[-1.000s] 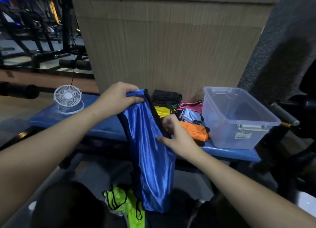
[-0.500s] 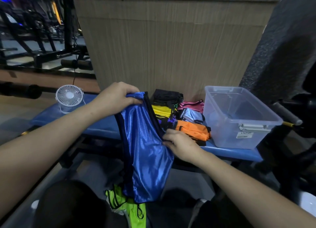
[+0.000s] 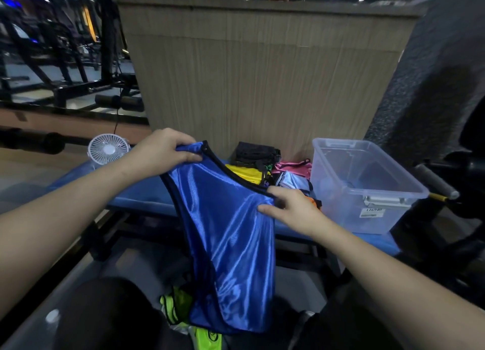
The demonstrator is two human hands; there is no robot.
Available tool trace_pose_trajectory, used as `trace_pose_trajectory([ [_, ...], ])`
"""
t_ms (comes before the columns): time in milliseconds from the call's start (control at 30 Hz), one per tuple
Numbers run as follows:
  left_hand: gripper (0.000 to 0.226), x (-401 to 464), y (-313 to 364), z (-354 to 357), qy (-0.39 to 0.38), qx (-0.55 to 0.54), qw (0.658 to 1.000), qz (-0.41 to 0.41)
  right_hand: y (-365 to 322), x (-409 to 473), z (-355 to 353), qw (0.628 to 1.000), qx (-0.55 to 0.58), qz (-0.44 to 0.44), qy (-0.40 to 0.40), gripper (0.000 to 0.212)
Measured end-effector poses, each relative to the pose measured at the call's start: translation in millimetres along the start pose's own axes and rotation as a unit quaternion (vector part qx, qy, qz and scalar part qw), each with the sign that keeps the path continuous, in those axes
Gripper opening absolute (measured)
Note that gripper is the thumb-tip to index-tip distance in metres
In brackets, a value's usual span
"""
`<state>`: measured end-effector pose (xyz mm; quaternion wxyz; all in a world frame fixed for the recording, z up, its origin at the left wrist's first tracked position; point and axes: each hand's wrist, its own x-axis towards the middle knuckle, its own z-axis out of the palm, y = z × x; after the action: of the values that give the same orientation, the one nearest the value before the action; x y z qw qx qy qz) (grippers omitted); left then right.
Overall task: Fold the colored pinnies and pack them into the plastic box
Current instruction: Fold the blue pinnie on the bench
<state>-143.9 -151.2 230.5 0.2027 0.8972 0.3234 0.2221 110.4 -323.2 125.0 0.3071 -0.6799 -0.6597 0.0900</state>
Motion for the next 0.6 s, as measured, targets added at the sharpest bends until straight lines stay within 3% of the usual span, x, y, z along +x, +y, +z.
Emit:
trace_pose_trajectory([
  [67, 0.001, 2.2, 2.8, -3.6, 0.004, 0.007, 1.000, 0.004, 1.7, 1.7, 2.8, 0.997, 0.069, 0.017, 0.031, 0.023],
  [233, 0.007, 7.8, 10.1, -20.1, -0.004, -0.006, 0.999, 0.032, 7.6, 12.3, 1.7, 0.972, 0.219, 0.078, -0.014, 0.054],
  [300, 0.009, 10.1, 16.3, -25.5, -0.020, -0.004, 0.999, 0.043, 7.9, 13.6, -0.1, 0.970, 0.220, 0.085, -0.058, 0.047],
  [400, 0.009, 11.6, 24.8, -31.1, -0.052, -0.008, 0.997, 0.056, 4.9, 12.6, 2.2, 0.958, 0.257, 0.084, -0.093, 0.015],
  [600, 0.011, 15.9, 29.8, -37.9, -0.092, 0.013, 0.993, 0.074, 6.5, 12.6, 3.4, 0.940, 0.314, 0.109, -0.079, 0.013],
])
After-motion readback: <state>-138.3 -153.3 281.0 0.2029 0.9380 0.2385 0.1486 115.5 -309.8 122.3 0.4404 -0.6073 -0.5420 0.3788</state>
